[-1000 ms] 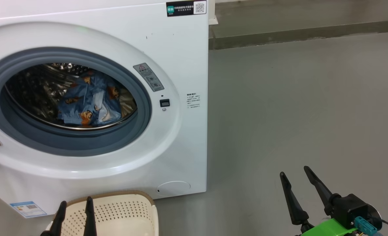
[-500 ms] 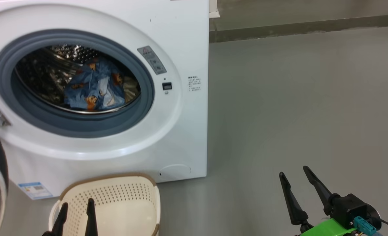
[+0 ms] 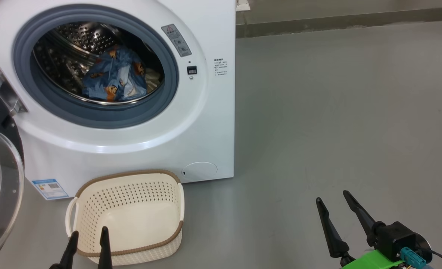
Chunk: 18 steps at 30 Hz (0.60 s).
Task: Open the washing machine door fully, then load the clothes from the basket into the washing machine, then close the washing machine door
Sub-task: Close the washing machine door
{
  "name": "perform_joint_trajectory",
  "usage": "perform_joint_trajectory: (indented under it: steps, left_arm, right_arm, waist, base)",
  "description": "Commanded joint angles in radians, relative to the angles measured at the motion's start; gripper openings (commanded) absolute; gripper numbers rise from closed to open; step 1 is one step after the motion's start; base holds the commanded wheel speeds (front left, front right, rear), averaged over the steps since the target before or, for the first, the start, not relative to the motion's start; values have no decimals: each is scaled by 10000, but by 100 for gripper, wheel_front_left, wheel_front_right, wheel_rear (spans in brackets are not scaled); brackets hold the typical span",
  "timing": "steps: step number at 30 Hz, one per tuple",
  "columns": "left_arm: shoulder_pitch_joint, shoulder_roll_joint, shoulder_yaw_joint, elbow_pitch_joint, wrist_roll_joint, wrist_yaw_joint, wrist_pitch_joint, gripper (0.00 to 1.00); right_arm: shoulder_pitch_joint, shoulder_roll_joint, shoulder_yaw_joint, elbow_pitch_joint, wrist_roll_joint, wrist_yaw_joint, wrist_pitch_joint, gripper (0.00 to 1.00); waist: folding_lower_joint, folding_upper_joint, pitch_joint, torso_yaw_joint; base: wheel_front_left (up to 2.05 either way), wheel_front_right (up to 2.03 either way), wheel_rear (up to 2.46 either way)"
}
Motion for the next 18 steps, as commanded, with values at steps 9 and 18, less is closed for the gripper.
perform_joint_trajectory:
  steps: [9,18]
  left_arm:
    - [-233,42,376,-272,98,-27,-136,100]
    - [-246,41,368,-235,73,-2,-136,100]
  right_arm:
    - [-408,-29,291,-193,-49,16,-61,100]
    - [-397,-29,239,-141,-40,16,-99,100]
  waist:
    - [0,-1,22,-10]
    - [0,-1,-3,7]
  base:
    - [-12,12,0]
    - [0,0,0]
